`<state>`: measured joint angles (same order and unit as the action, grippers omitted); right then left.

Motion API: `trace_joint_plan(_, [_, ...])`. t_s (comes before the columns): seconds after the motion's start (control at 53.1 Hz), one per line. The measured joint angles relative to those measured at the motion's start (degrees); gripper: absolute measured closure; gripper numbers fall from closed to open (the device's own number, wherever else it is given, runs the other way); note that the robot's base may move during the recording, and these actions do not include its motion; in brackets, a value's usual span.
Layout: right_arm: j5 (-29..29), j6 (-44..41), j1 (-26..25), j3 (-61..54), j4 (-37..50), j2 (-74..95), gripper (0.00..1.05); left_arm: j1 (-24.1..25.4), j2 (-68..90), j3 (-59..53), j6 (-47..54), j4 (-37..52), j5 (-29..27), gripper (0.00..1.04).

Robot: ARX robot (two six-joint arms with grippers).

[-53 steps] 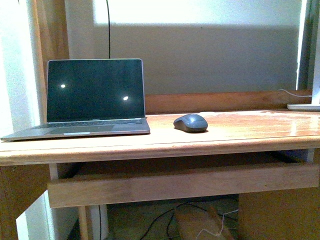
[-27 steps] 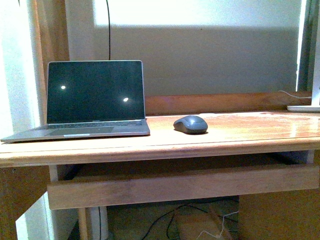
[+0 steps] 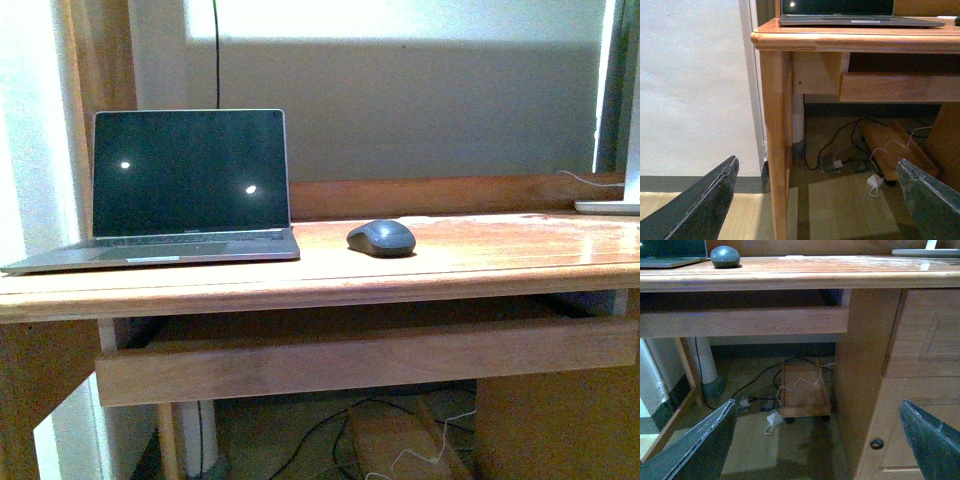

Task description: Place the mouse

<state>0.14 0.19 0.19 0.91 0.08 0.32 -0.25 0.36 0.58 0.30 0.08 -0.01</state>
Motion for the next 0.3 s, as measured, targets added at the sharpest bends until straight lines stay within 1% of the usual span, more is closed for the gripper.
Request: trace_joint_plan(0.301, [0.0,0.0,0.0,0.0,0.0,0.0,0.07,0.0,0.0,0.0,0.0,0.0,0.0,0.08])
